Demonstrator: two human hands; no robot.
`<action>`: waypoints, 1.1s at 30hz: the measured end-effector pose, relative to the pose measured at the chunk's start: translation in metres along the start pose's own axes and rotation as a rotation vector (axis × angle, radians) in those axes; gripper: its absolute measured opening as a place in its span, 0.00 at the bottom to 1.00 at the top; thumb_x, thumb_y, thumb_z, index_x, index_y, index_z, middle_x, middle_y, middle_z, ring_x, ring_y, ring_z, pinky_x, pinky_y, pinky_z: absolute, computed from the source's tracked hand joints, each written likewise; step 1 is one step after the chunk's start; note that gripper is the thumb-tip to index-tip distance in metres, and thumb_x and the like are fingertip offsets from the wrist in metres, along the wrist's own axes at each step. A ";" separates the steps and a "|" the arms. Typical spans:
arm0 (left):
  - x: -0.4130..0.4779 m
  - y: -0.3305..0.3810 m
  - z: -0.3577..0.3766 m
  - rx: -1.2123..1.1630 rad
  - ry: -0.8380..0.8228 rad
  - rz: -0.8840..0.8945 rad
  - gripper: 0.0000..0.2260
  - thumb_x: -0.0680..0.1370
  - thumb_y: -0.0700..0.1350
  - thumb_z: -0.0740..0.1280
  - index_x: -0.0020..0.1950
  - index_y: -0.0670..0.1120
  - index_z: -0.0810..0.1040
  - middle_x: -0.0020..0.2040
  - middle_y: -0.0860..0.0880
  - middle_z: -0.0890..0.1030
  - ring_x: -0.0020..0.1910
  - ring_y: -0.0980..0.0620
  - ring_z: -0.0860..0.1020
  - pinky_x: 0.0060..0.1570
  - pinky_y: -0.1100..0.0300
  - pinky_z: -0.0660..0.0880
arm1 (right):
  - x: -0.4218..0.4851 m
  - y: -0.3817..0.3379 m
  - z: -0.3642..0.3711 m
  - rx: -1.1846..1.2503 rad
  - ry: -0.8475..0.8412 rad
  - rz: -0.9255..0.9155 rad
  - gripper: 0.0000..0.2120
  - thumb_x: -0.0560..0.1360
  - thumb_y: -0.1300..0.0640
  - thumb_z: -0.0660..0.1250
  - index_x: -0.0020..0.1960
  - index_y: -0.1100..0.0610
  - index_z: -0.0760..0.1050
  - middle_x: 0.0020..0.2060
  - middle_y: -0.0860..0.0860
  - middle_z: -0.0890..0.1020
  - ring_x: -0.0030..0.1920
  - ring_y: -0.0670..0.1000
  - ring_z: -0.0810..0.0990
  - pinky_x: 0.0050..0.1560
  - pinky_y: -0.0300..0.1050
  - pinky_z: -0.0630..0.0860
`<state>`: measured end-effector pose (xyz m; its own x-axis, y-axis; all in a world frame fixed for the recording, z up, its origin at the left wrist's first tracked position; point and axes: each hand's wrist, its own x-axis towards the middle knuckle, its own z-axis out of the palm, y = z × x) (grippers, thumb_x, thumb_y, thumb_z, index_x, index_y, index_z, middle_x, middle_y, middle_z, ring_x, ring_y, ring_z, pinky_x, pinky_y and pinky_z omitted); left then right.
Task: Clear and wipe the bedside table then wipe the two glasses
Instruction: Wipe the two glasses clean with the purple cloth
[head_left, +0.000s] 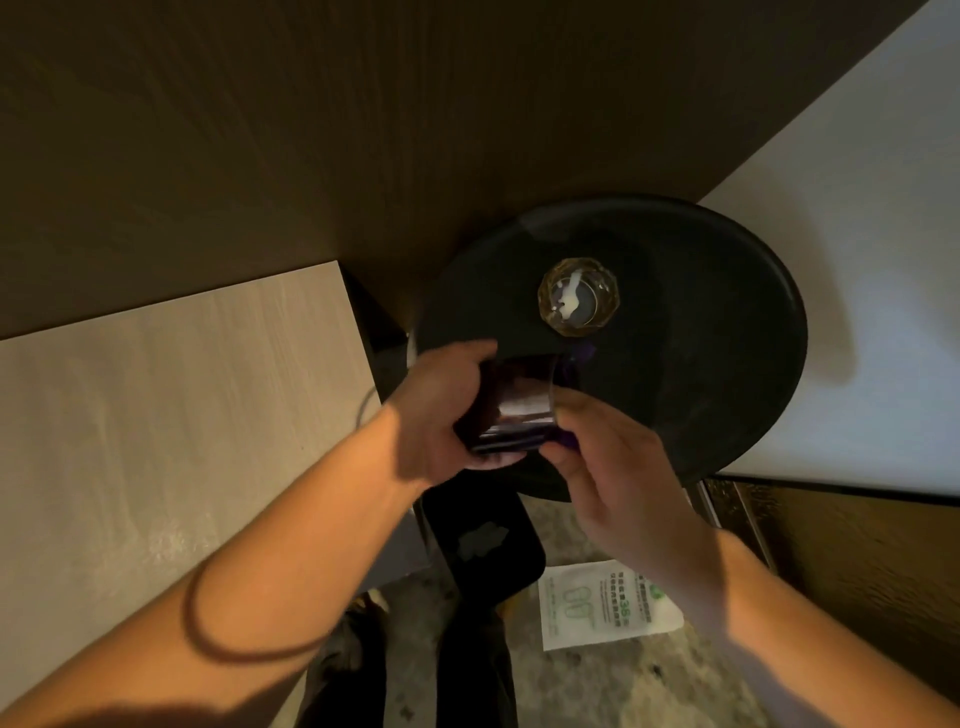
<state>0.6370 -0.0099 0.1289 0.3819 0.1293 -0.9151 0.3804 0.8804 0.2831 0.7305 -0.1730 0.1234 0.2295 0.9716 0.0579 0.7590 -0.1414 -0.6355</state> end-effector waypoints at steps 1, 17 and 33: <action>0.001 -0.003 0.005 0.015 0.078 0.069 0.13 0.84 0.55 0.63 0.58 0.46 0.76 0.50 0.41 0.85 0.48 0.41 0.84 0.46 0.45 0.82 | 0.001 -0.003 0.000 0.067 0.027 0.083 0.13 0.82 0.55 0.60 0.62 0.58 0.77 0.52 0.42 0.83 0.51 0.36 0.80 0.54 0.26 0.72; 0.013 -0.011 -0.005 -0.086 -0.122 0.424 0.31 0.79 0.65 0.65 0.78 0.52 0.70 0.75 0.42 0.76 0.71 0.42 0.77 0.72 0.43 0.72 | 0.025 -0.023 -0.017 0.595 0.125 0.520 0.12 0.85 0.55 0.58 0.52 0.54 0.80 0.40 0.47 0.86 0.44 0.41 0.85 0.48 0.33 0.80; 0.007 -0.036 0.010 0.531 0.507 1.158 0.12 0.86 0.46 0.56 0.61 0.45 0.77 0.53 0.49 0.80 0.51 0.50 0.80 0.50 0.61 0.76 | 0.039 -0.022 -0.015 1.107 0.157 0.810 0.15 0.86 0.59 0.57 0.56 0.61 0.82 0.51 0.57 0.88 0.52 0.51 0.87 0.54 0.43 0.84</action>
<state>0.6347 -0.0456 0.1151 0.3957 0.9168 -0.0535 0.3754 -0.1083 0.9205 0.7313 -0.1347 0.1512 0.4919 0.6493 -0.5800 -0.4765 -0.3568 -0.8035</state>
